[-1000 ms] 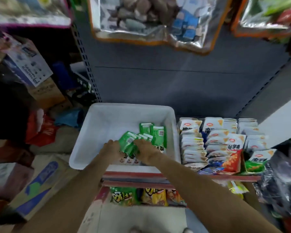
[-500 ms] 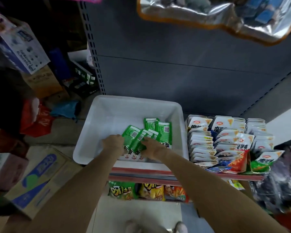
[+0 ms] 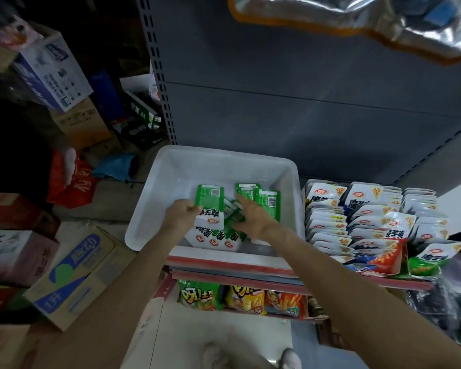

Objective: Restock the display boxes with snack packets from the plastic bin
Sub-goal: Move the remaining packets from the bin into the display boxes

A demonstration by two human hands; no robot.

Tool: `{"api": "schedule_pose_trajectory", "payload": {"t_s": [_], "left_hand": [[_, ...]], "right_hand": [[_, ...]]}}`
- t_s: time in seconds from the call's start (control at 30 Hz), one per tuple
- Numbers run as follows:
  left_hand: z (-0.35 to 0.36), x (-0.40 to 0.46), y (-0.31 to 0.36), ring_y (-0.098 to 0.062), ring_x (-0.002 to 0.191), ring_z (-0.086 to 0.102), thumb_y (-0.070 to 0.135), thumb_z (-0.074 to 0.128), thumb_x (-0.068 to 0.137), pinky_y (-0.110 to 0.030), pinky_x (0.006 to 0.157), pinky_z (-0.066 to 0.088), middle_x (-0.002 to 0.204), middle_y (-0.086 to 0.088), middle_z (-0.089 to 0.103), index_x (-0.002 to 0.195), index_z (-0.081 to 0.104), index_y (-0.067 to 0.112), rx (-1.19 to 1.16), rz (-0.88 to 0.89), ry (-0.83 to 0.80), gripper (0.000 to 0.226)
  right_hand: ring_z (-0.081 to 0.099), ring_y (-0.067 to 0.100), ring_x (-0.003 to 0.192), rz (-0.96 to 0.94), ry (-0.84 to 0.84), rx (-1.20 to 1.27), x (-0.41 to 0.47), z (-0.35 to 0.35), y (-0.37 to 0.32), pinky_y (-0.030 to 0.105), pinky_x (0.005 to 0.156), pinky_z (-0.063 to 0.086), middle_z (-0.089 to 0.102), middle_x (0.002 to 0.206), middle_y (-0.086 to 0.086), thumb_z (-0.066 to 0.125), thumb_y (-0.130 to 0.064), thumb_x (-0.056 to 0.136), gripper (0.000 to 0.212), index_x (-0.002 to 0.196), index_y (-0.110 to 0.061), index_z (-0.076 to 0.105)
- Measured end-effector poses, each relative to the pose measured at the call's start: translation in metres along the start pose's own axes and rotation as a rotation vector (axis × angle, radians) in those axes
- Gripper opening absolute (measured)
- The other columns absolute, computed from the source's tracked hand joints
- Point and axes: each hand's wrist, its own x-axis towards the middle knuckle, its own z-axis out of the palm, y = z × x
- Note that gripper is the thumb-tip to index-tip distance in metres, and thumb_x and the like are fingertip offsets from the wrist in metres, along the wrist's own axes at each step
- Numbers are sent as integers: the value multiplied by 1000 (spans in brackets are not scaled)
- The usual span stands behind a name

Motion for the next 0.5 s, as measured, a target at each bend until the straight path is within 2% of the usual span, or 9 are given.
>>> {"api": "schedule_pose_trajectory", "payload": {"t_s": [0.07, 0.13, 0.2, 0.27, 0.37, 0.43, 0.5], "left_hand": [[-1, -8, 9, -16, 59, 49, 13, 56, 93, -22, 54, 42, 66, -7, 53, 81, 62, 5, -293, -69, -49, 16], [3, -19, 26, -14, 54, 47, 9, 56, 93, -19, 48, 39, 62, -8, 51, 86, 64, 1, -463, -79, -158, 14], [11, -32, 49, -10, 48, 45, 10, 54, 94, -17, 45, 36, 58, -5, 51, 84, 65, 1, -517, -45, -258, 17], [23, -45, 76, -6, 42, 46, 12, 54, 94, -15, 43, 33, 53, -1, 58, 85, 65, 3, -572, -3, -293, 17], [53, -65, 118, -6, 42, 49, 14, 55, 93, -20, 49, 35, 58, 0, 62, 83, 63, 7, -667, 54, -286, 14], [80, -77, 144, -10, 46, 52, 15, 56, 92, -23, 55, 38, 71, -5, 62, 88, 62, 8, -676, 71, -296, 10], [110, -89, 169, -12, 48, 55, 16, 56, 92, -24, 57, 43, 79, -8, 62, 92, 59, 8, -680, 85, -332, 9]], "right_hand": [[23, 22, 143, -141, 110, -83, -10, -11, 5, 30, 116, 21, 17, 157, 2, 68, -11, 83, 85, 150, -27, 17], [27, 21, 141, -284, 198, -124, -24, -22, 10, 29, 116, 22, 25, 154, 1, 64, -11, 86, 71, 146, -29, 31], [41, 22, 131, -356, 365, -117, -40, -36, 18, 29, 110, 31, 46, 143, 0, 57, -7, 90, 50, 135, -26, 51], [52, 25, 117, -380, 554, -93, -59, -53, 28, 29, 100, 39, 59, 129, -1, 52, -3, 90, 41, 124, -23, 62], [58, 29, 102, -418, 740, -122, -90, -83, 50, 29, 93, 42, 66, 119, 2, 50, -5, 81, 41, 116, -17, 67], [59, 31, 101, -428, 808, -175, -107, -104, 73, 32, 92, 43, 68, 113, 3, 52, -7, 73, 44, 112, -16, 68], [58, 32, 105, -427, 832, -178, -125, -123, 104, 31, 94, 43, 67, 112, 3, 60, 2, 67, 51, 113, -17, 67]]}}
